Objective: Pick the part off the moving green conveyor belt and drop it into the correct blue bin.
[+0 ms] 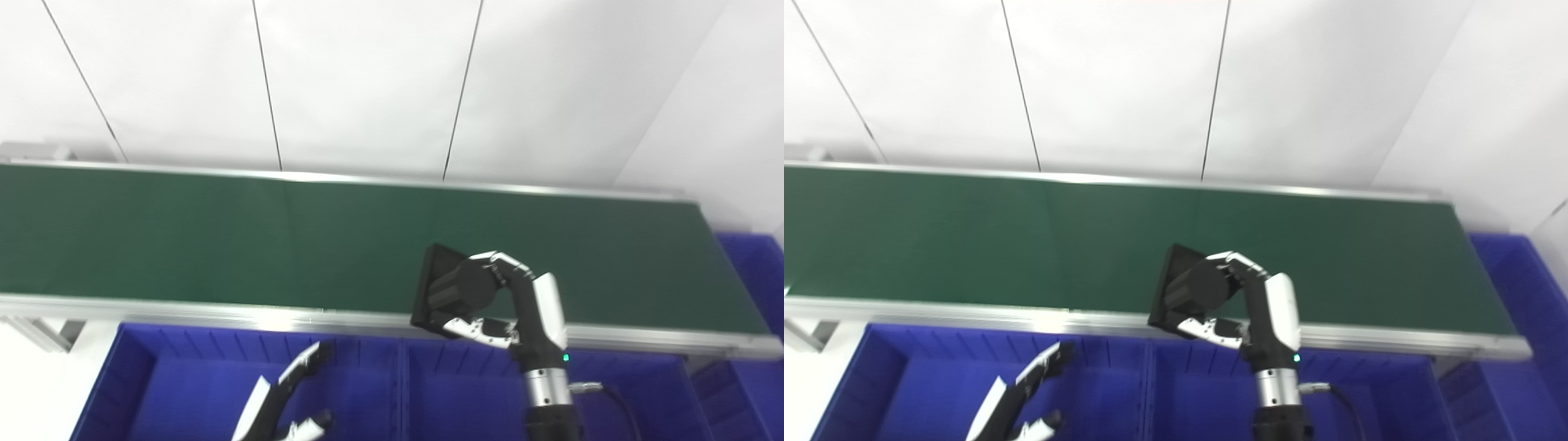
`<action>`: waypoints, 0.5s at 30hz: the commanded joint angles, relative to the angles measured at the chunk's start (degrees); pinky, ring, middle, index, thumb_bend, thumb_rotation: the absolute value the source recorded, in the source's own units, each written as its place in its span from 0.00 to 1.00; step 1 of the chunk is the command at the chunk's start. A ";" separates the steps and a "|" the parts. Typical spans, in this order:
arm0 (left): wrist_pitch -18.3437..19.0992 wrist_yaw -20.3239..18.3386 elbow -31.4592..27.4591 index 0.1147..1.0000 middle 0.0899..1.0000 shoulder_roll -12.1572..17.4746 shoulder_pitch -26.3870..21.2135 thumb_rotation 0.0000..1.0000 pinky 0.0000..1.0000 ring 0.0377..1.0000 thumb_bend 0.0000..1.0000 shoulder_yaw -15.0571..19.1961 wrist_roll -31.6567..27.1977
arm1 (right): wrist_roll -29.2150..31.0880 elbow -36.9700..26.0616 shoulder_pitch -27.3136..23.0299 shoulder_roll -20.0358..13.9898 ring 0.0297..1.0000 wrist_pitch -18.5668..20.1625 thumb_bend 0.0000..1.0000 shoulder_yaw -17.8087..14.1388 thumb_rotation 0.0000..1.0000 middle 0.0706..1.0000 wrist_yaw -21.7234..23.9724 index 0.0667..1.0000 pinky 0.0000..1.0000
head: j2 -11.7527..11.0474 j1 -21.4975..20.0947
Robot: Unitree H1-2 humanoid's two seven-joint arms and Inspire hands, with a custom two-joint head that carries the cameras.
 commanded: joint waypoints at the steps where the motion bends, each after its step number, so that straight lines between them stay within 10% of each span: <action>1: -1.70 -1.95 -1.58 0.85 0.84 -0.81 0.50 0.83 0.81 0.85 0.77 1.62 -0.06 | -0.22 -1.30 -0.11 -0.24 0.39 -2.77 0.52 -0.33 0.00 0.41 -0.06 0.50 0.35 | 0.01 0.07; 15: -1.70 -11.72 -4.08 0.84 0.84 -4.62 2.98 0.81 0.78 0.83 0.75 10.10 -1.05 | -11.12 5.88 8.14 -2.86 0.41 -2.75 0.52 -0.72 0.00 0.40 -5.39 0.50 0.42 | 2.87 -0.32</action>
